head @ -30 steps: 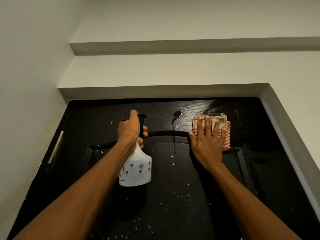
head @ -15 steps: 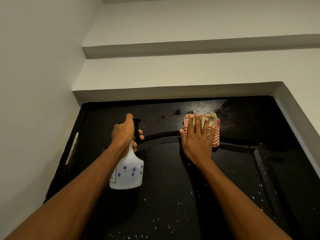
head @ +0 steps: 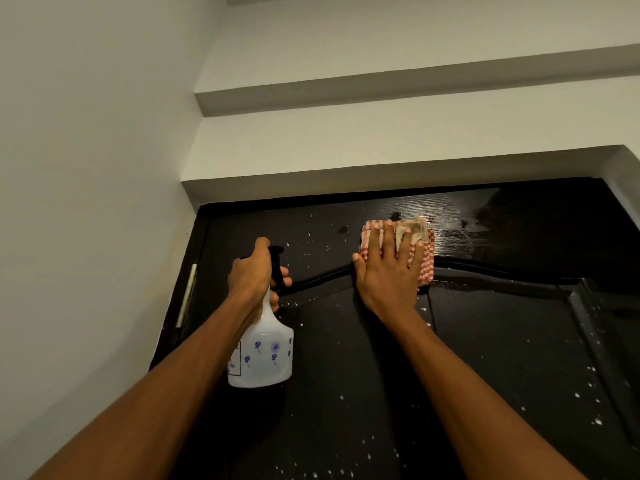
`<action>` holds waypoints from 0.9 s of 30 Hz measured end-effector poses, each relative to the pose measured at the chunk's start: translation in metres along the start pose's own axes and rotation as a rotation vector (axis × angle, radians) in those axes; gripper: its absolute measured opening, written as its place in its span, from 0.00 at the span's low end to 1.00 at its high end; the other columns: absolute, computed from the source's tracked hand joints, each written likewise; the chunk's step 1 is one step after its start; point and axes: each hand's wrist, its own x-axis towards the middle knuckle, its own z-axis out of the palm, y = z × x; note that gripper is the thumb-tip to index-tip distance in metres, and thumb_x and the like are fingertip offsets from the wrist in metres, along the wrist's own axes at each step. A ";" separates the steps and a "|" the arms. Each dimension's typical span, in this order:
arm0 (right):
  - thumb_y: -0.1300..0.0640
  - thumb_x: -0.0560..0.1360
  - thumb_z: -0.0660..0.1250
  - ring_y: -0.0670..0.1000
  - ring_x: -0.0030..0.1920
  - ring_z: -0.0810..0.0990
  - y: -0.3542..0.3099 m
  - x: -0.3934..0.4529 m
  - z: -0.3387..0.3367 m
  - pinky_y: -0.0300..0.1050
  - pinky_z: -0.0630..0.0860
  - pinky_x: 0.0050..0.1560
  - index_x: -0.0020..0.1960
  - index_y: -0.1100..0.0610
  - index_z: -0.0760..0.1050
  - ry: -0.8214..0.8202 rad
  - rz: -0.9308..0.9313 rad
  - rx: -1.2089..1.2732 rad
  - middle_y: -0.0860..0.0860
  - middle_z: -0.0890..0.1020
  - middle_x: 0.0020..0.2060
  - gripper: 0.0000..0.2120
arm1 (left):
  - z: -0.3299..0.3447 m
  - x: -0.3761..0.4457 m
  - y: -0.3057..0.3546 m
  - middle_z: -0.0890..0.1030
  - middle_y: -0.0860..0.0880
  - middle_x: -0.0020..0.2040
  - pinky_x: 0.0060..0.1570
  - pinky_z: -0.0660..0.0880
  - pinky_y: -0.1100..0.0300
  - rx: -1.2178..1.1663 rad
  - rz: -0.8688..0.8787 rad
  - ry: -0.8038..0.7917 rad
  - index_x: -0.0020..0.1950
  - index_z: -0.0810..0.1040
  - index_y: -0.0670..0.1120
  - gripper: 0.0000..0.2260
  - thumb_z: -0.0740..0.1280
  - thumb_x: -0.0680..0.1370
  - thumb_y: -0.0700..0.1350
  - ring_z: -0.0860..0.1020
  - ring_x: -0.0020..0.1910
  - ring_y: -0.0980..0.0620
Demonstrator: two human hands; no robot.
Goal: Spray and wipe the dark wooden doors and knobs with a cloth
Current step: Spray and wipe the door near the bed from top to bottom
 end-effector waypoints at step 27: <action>0.37 0.84 0.44 0.59 0.81 0.39 -0.086 0.028 0.008 0.59 0.31 0.75 0.83 0.48 0.41 -0.215 -0.289 0.024 0.50 0.41 0.82 0.32 | -0.051 0.009 0.000 0.87 0.40 0.46 0.23 0.69 0.61 0.061 0.028 0.027 0.54 0.83 0.39 0.29 0.56 0.84 0.63 0.73 0.23 0.53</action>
